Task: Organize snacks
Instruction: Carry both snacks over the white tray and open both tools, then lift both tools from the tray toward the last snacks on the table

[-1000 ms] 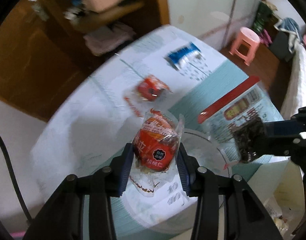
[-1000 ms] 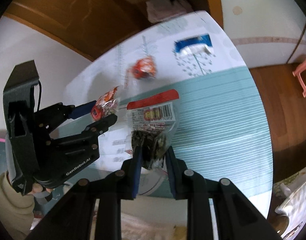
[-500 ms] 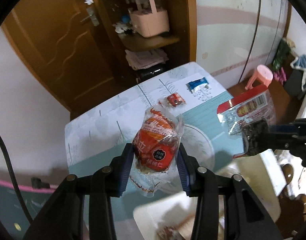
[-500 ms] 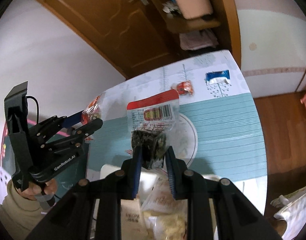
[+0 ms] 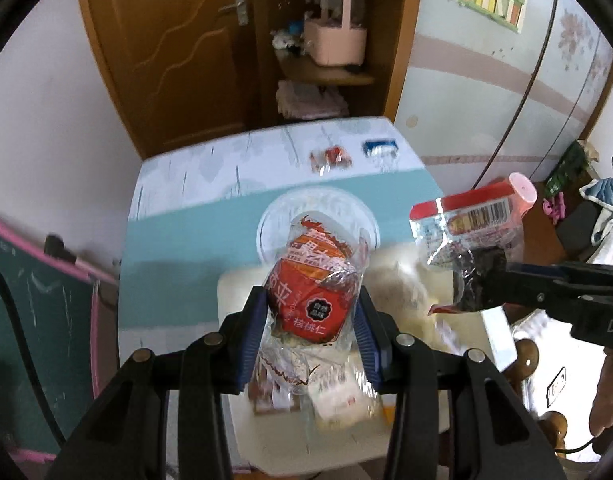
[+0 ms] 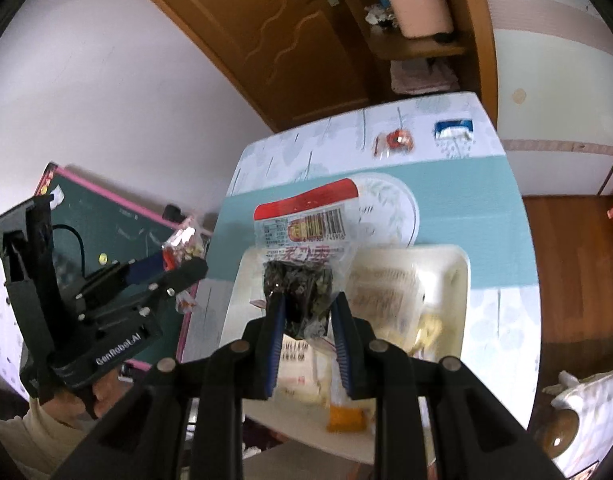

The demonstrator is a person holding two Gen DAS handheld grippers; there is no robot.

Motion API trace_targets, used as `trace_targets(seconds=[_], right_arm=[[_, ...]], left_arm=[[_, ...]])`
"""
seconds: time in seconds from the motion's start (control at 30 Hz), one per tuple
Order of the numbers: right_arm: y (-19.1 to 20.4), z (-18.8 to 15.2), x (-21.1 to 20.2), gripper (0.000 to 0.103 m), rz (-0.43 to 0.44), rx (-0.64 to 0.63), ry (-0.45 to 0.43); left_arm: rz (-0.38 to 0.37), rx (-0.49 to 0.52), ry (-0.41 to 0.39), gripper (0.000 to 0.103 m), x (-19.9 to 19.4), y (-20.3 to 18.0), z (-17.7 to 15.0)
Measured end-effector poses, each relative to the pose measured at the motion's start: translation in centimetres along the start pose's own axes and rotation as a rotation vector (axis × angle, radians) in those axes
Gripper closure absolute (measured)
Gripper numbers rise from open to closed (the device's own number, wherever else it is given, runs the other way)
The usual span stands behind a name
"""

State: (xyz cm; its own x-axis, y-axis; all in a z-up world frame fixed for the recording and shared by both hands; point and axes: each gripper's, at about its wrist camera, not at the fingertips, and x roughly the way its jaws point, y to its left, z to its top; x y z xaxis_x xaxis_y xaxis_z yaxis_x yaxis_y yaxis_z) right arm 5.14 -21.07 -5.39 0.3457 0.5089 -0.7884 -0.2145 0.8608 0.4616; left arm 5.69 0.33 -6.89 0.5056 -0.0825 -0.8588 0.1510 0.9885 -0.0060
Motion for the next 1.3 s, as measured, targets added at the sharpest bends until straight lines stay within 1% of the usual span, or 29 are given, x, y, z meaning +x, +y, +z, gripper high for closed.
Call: trace_targets(seconds=[0.17,0.23,0.4,0.67,0.7,0.73,0.8,0.87,0.97,1.3], right_arm=[[0.3,-2.7,0.7,0.079,-0.01,-0.007,0.053],[0.5,-3.7,0.9,0.079,-0.017,-0.007,0.071],[0.9,-5.4,1.7,0.079,-0.035,-0.016,0.113],[1.7,-6.1,1.5,0.079,-0.059,-0.036,0.109],[1.8,-6.1,1.5,0.079,-0.058,-0.033,0.109],[1.7,-6.1,1.5,0.079,-0.057,-0.032,0.108],[1.9,-6.0,1.3,0.079,-0.061,-0.032,0.098],[2.0,-6.0,1.1,0.076,-0.071,-0.037,0.088],[2.1,-5.9,0.9,0.071,-0.076,-0.042,0.079],[2.3,-5.9,0.7,0.071,-0.084,-0.042,0.078]], left_arm=[[0.023,-0.022,0.051,0.062,0.9,-0.4,-3.1],[0.029,-0.035,0.059,0.062,0.8,-0.5,-4.2],[0.043,-0.055,0.07,0.061,1.1,-0.6,-5.4],[0.07,-0.067,0.092,0.06,1.2,-0.1,-5.9],[0.071,-0.068,0.089,0.058,1.1,-0.1,-5.9],[0.076,-0.067,0.084,0.053,1.0,-0.1,-5.8],[0.092,-0.068,0.065,0.023,0.7,-0.2,-5.7],[0.108,-0.072,0.033,0.016,0.1,-0.2,-5.6],[0.092,-0.068,0.03,0.014,-0.1,-0.4,-5.3],[0.089,-0.069,0.03,0.014,-0.2,-0.7,-5.2]])
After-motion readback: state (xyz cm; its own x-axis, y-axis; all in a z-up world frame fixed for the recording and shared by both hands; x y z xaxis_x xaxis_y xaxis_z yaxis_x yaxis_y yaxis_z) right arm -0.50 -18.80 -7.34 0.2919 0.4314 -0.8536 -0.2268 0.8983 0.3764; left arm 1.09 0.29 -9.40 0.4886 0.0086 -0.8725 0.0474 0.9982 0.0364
